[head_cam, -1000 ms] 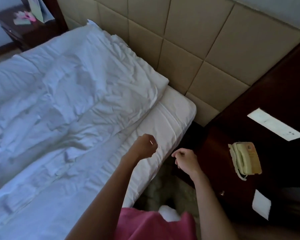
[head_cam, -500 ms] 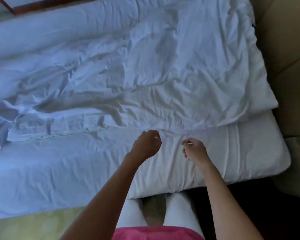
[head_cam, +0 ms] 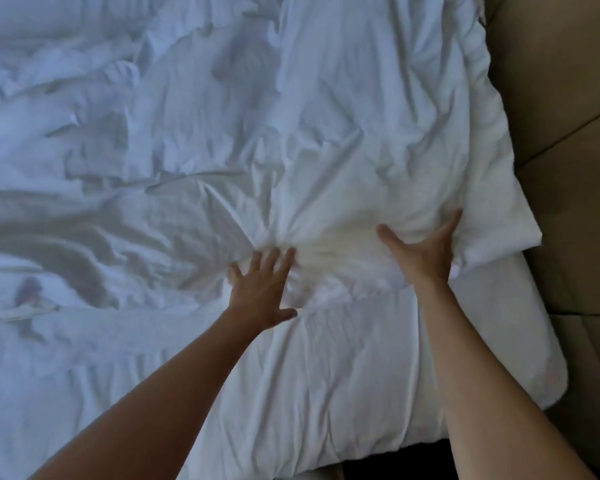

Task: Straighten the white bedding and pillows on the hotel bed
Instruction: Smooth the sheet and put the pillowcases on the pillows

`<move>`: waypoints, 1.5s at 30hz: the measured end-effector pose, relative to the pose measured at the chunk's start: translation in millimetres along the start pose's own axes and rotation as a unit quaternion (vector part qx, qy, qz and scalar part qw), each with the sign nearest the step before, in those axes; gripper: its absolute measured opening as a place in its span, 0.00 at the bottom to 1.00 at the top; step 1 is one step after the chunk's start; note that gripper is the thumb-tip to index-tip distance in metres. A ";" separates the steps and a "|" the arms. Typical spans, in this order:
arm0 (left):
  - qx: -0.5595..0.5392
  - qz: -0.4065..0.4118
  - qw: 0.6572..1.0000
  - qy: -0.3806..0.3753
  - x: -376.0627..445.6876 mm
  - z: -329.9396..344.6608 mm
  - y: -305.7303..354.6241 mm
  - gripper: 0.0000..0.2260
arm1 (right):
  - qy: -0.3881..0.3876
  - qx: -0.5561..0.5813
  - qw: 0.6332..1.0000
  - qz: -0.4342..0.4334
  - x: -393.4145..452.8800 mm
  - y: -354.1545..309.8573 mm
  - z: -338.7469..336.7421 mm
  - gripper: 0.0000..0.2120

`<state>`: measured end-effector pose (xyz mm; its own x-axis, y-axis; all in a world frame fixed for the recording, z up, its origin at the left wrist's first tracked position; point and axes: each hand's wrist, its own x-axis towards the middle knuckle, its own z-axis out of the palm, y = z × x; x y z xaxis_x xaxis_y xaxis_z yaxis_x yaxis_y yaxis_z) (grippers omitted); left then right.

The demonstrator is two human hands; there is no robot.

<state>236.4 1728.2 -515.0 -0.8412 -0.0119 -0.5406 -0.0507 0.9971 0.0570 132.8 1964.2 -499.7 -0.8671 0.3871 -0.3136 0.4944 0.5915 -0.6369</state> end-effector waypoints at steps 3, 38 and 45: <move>0.013 -0.027 0.996 0.084 17.3 24.0 2.9 0.34 | -0.020 -0.023 0.999 0.029 14.6 9.4 10.1 0.51; -0.408 0.083 0.891 0.180 41.3 -201.6 184.5 0.48 | -0.080 0.309 0.941 -0.114 1.9 -22.9 -60.6 0.20; -0.172 -0.116 0.961 0.183 93.0 -187.7 123.6 0.37 | -0.213 0.029 0.909 -0.356 -40.5 -38.9 -25.9 0.21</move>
<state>50.9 1836.2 -400.6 -0.9158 -0.3187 -0.2443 -0.3812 0.8813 0.2794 150.3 1943.9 -444.0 -0.9174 -0.3957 -0.0435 -0.1951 0.5423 -0.8172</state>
